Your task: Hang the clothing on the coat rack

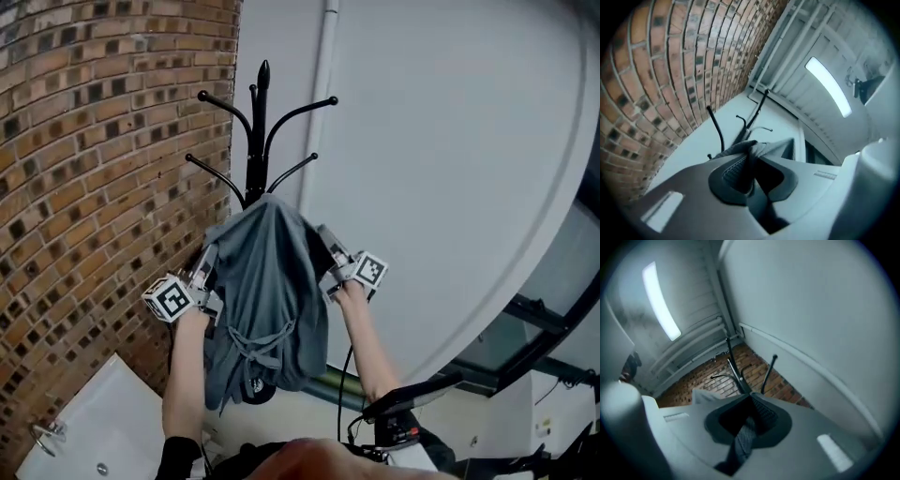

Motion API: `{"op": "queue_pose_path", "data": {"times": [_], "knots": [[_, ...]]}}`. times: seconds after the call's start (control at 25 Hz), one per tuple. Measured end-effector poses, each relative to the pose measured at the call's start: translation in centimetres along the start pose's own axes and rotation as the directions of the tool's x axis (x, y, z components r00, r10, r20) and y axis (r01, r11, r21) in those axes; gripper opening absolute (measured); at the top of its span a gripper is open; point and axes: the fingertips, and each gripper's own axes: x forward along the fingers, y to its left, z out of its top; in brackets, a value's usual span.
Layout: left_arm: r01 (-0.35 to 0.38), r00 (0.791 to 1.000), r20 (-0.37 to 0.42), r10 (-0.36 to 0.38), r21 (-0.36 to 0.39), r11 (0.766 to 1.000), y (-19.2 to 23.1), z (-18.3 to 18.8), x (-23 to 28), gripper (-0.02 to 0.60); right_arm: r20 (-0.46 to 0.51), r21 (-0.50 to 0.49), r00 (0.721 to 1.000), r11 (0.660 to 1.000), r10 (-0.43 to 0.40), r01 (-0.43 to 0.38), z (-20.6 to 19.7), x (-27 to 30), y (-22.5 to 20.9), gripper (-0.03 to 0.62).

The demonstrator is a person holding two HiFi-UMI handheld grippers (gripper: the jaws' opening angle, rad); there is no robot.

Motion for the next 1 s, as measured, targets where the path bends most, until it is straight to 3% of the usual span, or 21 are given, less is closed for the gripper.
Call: {"op": "queue_pose_path", "data": {"times": [0.12,0.16,0.24,0.32,0.36,0.4,0.48,0.56,0.68,0.72,0.84,0.88,1.0], "knots": [[0.114,0.993,0.007,-0.114,0.032,0.993,-4.0,-3.9,-1.7,0.049,-0.065,0.153,0.997,0.988,0.032,-0.022,-7.8,-4.5,0.3,0.011],[0.131,0.991,0.019,-0.132,0.045,0.99,-5.0,-4.7,-2.1,0.094,-0.075,0.14,0.996,0.99,0.044,-0.033,-8.6,-4.9,1.4,0.011],[0.124,0.991,0.035,-0.126,0.061,0.99,-6.4,-6.5,-4.5,0.264,-0.084,0.062,0.996,0.998,0.039,-0.034,-8.4,-6.2,3.4,0.037],[0.08,0.995,0.06,-0.085,0.072,0.994,-7.6,-8.1,-9.2,0.279,-0.068,0.03,0.998,0.999,-0.008,0.01,-7.6,-9.1,4.7,0.246],[0.045,0.996,0.079,-0.051,0.074,0.996,-8.3,-8.9,-12.4,0.279,-0.046,0.037,0.998,0.998,-0.044,0.045,-7.3,-11.4,5.0,0.307],[-0.001,0.995,0.098,-0.006,0.073,0.997,-9.2,-9.8,-16.0,0.279,-0.017,0.054,0.996,0.995,-0.082,0.083,-7.2,-14.1,5.2,0.318],[-0.123,0.988,0.107,0.115,0.064,0.99,-11.3,-11.9,-23.7,0.266,0.027,0.114,0.988,0.982,-0.155,0.151,-8.3,-20.2,5.3,0.314],[-0.251,0.966,0.082,0.245,0.063,0.966,-13.9,-14.1,-30.5,0.202,0.01,0.187,0.98,0.963,-0.2,0.195,-11.1,-25.8,5.5,0.301],[-0.349,0.935,0.093,0.341,0.089,0.933,-18.5,-15.9,-36.7,0.017,-0.159,0.265,0.962,0.929,-0.224,0.26,-17.7,-31.3,6.6,0.246],[-0.361,0.93,0.113,0.35,0.097,0.928,-19.9,-15.8,-37.9,0.002,-0.219,0.304,0.953,0.913,-0.21,0.271,-20.4,-32.5,7.5,0.215],[-0.343,0.938,0.116,0.327,0.172,0.924,-23.7,-14.6,-38.2,0.002,-0.33,0.435,0.939,0.867,-0.096,0.241,-27.7,-34.3,13.2,0.081],[-0.311,0.95,0.094,0.297,0.212,0.927,-25.0,-14.2,-37.3,0.002,-0.354,0.451,0.934,0.867,-0.044,0.211,-29.3,-34.3,15.7,0.022],[-0.172,0.984,0.004,0.179,0.308,0.936,-29.0,-13.8,-34.5,0.002,-0.432,0.428,0.898,0.895,0.083,0.123,-32.4,-33.8,22.6,0.003]]}}
